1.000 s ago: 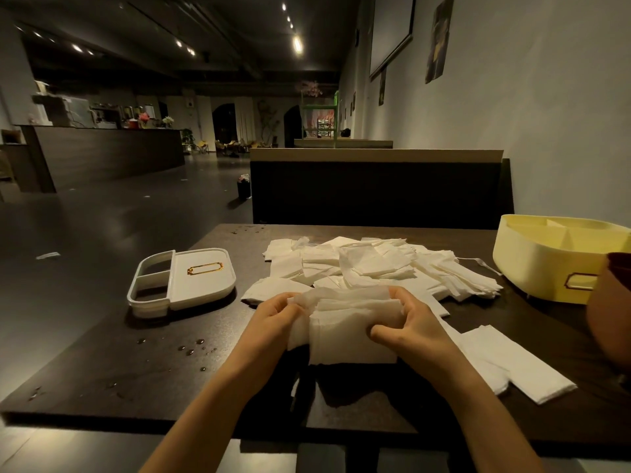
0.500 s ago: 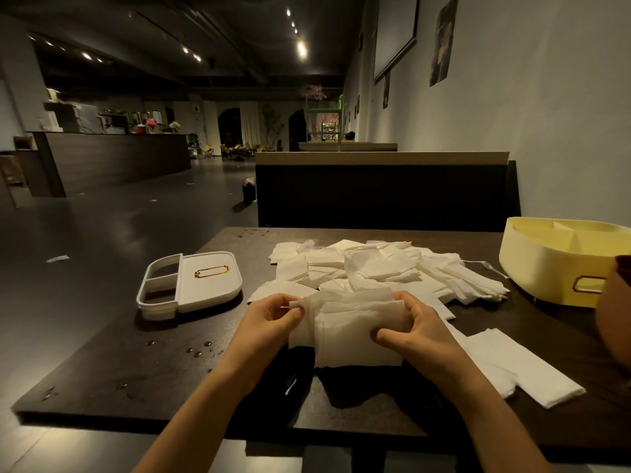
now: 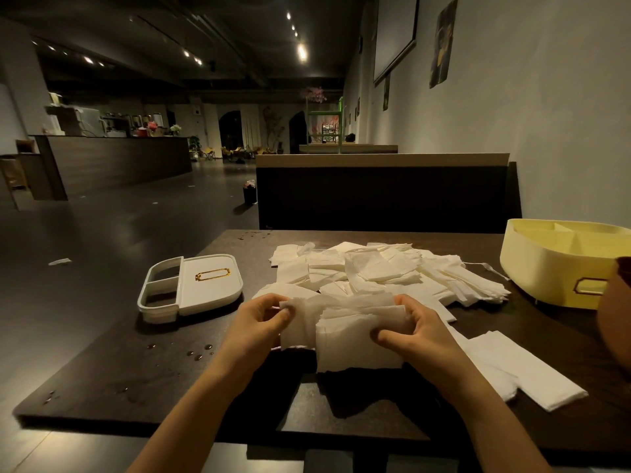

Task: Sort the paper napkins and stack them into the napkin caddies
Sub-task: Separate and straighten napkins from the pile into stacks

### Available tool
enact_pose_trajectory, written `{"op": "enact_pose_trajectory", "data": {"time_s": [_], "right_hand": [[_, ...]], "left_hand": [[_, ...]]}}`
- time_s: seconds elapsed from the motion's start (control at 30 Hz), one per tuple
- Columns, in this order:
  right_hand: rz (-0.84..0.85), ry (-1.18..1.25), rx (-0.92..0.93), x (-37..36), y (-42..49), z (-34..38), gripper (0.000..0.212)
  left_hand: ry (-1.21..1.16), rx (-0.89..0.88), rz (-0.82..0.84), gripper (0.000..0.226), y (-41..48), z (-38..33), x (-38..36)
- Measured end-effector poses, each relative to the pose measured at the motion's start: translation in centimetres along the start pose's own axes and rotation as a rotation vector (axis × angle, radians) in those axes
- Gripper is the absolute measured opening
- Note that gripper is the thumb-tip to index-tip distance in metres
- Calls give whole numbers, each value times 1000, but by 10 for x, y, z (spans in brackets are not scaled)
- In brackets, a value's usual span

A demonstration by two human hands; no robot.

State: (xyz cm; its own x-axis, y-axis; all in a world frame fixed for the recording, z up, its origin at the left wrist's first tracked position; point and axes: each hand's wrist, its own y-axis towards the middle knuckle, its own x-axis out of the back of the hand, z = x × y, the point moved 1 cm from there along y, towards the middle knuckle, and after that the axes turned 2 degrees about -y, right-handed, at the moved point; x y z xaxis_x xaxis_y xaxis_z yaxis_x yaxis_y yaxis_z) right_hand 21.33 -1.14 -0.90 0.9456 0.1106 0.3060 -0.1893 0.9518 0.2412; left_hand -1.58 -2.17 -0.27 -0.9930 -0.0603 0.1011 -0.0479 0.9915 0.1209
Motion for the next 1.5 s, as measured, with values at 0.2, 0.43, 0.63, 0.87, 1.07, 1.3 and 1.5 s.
{"op": "enact_pose_trajectory", "data": {"time_s": [0.2,0.43,0.63,0.87,1.07,1.3,1.5], "right_hand": [[-2,-9,0,-1,-1,3,28],[-3,47,-15,5,-5,5,29],[158,120,-34,0,-7,11,38],[162,154,-35,1,-7,8,39],[26,17,-26,0,-4,5,44],[67,85,-39,-3,-5,5,43],[-4,103,-23,-4,-8,3,57]], "left_hand": [[31,-32,65,12,1,1,0],[43,-106,-214,5,10,-8,21],[83,-180,-206,10,26,-16,16],[-223,1,363,15,14,-12,-27],[-304,125,480,19,7,-12,-28],[-191,161,462,33,-7,-5,-27],[29,-197,393,75,-6,6,-28]]}}
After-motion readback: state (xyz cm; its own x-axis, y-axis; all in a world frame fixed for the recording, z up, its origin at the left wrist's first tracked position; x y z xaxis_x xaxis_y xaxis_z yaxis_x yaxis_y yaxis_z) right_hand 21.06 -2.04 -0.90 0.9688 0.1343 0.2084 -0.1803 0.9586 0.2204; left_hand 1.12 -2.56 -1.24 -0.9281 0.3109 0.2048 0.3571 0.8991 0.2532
